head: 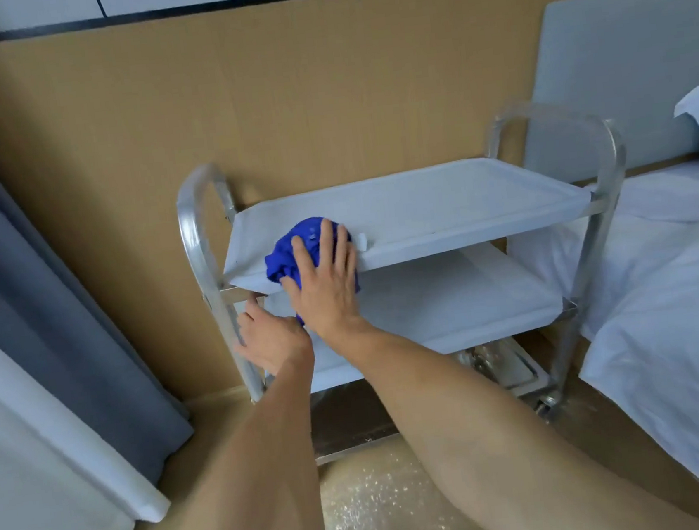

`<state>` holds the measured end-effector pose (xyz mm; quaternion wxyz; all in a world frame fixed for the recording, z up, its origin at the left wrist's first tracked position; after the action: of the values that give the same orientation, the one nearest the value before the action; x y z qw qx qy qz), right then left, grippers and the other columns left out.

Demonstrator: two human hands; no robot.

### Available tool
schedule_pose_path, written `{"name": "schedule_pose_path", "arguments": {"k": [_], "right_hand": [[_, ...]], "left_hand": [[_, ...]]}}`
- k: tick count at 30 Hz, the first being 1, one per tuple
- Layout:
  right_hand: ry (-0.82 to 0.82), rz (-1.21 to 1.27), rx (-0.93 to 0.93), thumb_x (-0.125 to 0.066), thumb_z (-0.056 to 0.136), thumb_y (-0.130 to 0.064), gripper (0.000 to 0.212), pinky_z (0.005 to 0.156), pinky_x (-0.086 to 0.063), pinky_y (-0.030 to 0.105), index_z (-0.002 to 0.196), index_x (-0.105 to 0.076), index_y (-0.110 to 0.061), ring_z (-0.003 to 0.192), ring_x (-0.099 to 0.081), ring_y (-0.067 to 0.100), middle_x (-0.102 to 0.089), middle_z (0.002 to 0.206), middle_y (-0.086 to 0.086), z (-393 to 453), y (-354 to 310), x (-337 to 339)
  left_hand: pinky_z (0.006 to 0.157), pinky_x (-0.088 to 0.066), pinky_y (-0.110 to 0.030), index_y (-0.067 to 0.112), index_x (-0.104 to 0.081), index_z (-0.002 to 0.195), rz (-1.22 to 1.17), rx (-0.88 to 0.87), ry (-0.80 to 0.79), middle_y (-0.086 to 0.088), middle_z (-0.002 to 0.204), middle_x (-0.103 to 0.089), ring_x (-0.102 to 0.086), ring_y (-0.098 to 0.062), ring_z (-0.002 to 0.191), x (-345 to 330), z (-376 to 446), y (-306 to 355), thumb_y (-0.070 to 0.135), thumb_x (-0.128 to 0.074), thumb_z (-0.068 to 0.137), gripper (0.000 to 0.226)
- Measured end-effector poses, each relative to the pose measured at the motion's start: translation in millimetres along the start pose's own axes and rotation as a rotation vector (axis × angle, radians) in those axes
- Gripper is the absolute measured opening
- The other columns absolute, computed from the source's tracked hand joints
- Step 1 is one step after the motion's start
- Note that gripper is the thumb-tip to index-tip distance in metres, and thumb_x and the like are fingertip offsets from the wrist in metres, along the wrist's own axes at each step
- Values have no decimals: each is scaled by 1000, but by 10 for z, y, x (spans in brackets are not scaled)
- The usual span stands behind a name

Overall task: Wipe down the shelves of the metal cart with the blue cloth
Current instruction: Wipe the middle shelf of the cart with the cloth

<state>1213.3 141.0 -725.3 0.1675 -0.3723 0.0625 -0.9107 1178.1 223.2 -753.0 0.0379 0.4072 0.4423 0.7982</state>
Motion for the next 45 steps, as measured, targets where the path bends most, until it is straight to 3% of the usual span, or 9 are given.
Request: {"name": "schedule_pose_path", "arguments": {"k": [3, 8, 13, 19, 22, 28, 35, 39, 45], "right_hand": [[8, 68, 31, -62, 91, -42, 61, 117, -17, 56, 144, -39, -23, 146, -14, 47, -17, 160, 24, -64, -275, -106], [71, 70, 47, -64, 89, -36, 61, 113, -24, 54, 143, -40, -22, 145, -19, 46, -21, 158, 25, -50, 230, -87], [215, 90, -192, -54, 90, -30, 60, 113, -26, 53, 147, -40, -19, 146, -21, 42, -19, 160, 23, -74, 1458, 202], [413, 269, -712, -54, 94, -21, 60, 112, -31, 51, 151, -35, -13, 148, -14, 41, -13, 161, 23, 221, 3209, 754], [510, 308, -821, -52, 93, -17, 59, 112, -33, 54, 150, -38, -10, 145, -20, 46, -15, 159, 27, 323, 3831, 961], [651, 377, -750, -49, 89, -1, 56, 111, -40, 48, 144, -43, -3, 144, -25, 46, -13, 158, 31, 160, 2985, 658], [289, 141, -96, -59, 89, -2, 69, 116, -32, 51, 151, -36, -22, 150, -8, 42, -11, 162, 23, -212, 1859, 251], [210, 155, -103, -62, 83, 4, 76, 114, -35, 49, 148, -36, -24, 149, -16, 37, -13, 163, 17, -189, 1986, 381], [232, 17, -180, -56, 86, -23, 61, 116, -24, 54, 146, -43, -20, 145, -25, 40, -22, 160, 21, -103, 2310, 570]], "left_hand": [[106, -30, -42, 7, -47, 134, -22, 14, 82, -15, 129, -55, -51, -32, 119, 54, 24, -135, 10, -49, 91, 44], [95, -37, -47, 2, -44, 131, 34, 19, 155, -23, 122, -50, -49, -40, 111, 20, -15, -93, 7, -49, 91, 41], [112, -24, -48, 1, -20, 149, 28, 7, 196, -23, 154, -22, -22, -38, 142, -202, -274, 432, 25, -42, 99, 59], [114, -17, -50, -7, -11, 151, -42, -31, 43, -30, 158, -2, -6, -38, 148, -644, -717, 898, 27, -34, 102, 65], [115, -16, -50, -9, -9, 151, -21, -49, 32, -31, 158, -1, -4, -39, 148, -725, -774, 916, 27, -36, 102, 67], [116, -15, -48, -8, -8, 151, 9, -45, 18, -31, 158, 2, -10, -39, 147, -733, -752, 879, 24, -36, 103, 64], [110, -22, -49, 1, -26, 147, 44, -110, 53, -23, 159, -12, -24, -36, 143, -562, -761, 726, 5, -43, 96, 55], [107, -26, -46, 4, -36, 140, 74, -186, 59, -16, 159, -20, -31, -32, 139, -436, -763, 522, 0, -54, 82, 61], [113, -23, -44, 4, -12, 152, 32, 313, 119, -16, 161, -10, -23, -31, 142, -137, -395, -9, 16, -59, 89, 79]]}}
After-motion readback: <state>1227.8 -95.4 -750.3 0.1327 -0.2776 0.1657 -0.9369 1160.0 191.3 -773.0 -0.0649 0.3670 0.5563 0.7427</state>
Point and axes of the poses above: each hand's wrist, its own z-axis towards the middle knuckle, its own x-axis out of the back of the hand, y = z × x, the point moved 2 cm from there along z, towards the middle knuckle
